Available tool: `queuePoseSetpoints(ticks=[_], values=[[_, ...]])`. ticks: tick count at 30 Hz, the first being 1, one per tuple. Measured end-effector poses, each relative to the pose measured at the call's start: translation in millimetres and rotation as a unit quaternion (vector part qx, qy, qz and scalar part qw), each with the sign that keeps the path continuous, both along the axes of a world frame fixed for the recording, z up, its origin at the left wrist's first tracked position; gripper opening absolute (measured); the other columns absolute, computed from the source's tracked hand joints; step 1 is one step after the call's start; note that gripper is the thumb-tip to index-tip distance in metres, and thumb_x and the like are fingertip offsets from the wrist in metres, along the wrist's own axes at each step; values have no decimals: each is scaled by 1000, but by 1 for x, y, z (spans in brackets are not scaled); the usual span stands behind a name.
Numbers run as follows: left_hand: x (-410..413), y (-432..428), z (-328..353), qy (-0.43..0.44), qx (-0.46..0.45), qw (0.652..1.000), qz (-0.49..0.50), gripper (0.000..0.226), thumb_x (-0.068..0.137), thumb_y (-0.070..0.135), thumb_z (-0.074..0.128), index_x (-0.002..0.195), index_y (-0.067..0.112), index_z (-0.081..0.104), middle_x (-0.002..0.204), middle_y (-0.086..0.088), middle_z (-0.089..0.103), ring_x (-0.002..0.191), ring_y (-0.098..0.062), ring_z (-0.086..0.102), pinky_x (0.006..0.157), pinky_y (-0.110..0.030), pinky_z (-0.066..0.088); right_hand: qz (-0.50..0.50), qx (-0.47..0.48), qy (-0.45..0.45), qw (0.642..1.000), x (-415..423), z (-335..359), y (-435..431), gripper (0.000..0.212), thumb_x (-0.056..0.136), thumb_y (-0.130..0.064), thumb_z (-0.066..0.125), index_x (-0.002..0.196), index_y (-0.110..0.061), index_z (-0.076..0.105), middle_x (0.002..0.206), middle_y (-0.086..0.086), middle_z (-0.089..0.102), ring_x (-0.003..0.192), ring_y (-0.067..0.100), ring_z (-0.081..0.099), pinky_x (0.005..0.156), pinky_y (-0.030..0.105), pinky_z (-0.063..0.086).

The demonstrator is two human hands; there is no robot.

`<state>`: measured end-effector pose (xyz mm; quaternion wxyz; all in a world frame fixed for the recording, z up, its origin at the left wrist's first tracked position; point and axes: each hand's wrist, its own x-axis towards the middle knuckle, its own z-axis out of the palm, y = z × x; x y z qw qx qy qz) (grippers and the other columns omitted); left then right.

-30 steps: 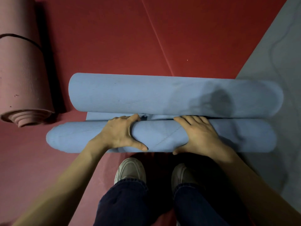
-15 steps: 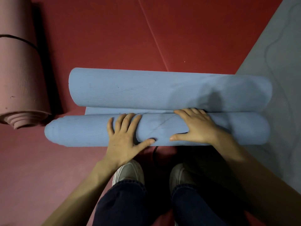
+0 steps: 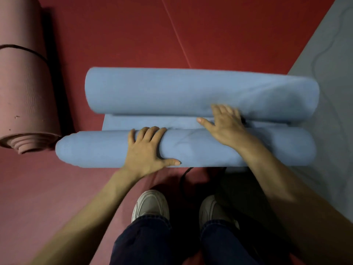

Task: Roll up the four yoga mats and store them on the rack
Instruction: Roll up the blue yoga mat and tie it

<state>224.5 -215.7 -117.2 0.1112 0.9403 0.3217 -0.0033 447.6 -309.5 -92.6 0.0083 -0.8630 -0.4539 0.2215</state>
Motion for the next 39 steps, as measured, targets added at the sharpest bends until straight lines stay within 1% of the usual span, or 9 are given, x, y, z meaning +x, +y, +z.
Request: queuePoseSetpoints(ticks=[2, 5, 8, 13, 18, 25, 31, 36, 39], values=[[19, 30, 7, 33, -58, 998, -7, 124, 40, 102, 20, 133, 27, 52, 134, 1, 55, 126, -25, 47, 110, -51, 25, 3, 14, -7, 1000, 8, 0, -5, 75, 94, -58, 33, 152, -22, 2, 160, 2, -2, 146, 21, -5, 114, 49, -3], [51, 72, 17, -5, -160, 984, 84, 110, 43, 98, 43, 127, 29, 57, 137, 3, 53, 130, -22, 42, 109, -45, 27, -2, 12, -8, 1000, 11, -2, -21, 64, 97, -54, 26, 151, -23, 12, 160, 0, 8, 146, 19, 2, 116, 46, -4], [73, 79, 16, -45, -82, 984, 153, 72, 67, 73, 63, 117, 22, 64, 131, -5, 54, 126, -26, 41, 104, -43, 26, 9, 67, -27, 997, 7, -7, -33, 74, 92, -61, 35, 152, -24, 11, 159, -3, 6, 146, 16, -6, 115, 43, -11], [56, 44, -5, -140, 42, 984, 98, 51, 92, 54, 38, 109, 15, 68, 112, -8, 62, 108, -29, 54, 98, -42, 30, 24, 69, -32, 997, 16, -11, -26, 106, 71, -78, 51, 151, -23, 9, 157, -1, 9, 145, 20, -4, 113, 44, -12], [26, 33, -22, -108, 63, 992, -5, 88, 81, 70, 43, 144, 8, 37, 148, -14, 38, 139, -32, 29, 113, -53, 9, 42, 38, -29, 998, 36, -7, -5, 114, 60, -83, 54, 149, -25, 13, 152, 1, 18, 143, 21, 8, 114, 46, -5], [53, 76, -8, -12, 17, 1000, -11, 125, 48, 87, 48, 145, 8, 35, 145, -16, 40, 136, -34, 32, 111, -55, 12, 120, 5, -62, 991, 58, -1, 16, 128, 47, -73, 75, 149, -20, 17, 150, 0, 25, 139, 20, 19, 113, 50, 5], [76, 101, 8, 93, 2, 995, -41, 131, 41, 84, 69, 146, 16, 28, 145, -8, 38, 134, -30, 33, 109, -55, 18, 120, -38, -38, 991, 69, 7, 32, 126, 45, -70, 78, 148, -25, 19, 146, 1, 33, 133, 24, 27, 110, 49, 14], [71, 97, 12, 64, 20, 996, -53, 129, 33, 89, 52, 137, 15, 40, 130, -8, 50, 120, -30, 44, 104, -49, 28, 124, -32, -70, 989, 60, 6, 33, 115, 46, -66, 80, 140, -23, 30, 135, 4, 40, 125, 25, 36, 106, 50, 24], [61, 86, 8, 36, 35, 996, -68, 120, 41, 81, 68, 133, 8, 45, 122, -12, 53, 113, -33, 48, 100, -49, 31, 126, -28, -111, 985, 48, 4, 22, 111, 47, -66, 78, 137, -22, 32, 129, 4, 41, 120, 25, 37, 102, 48, 27]])
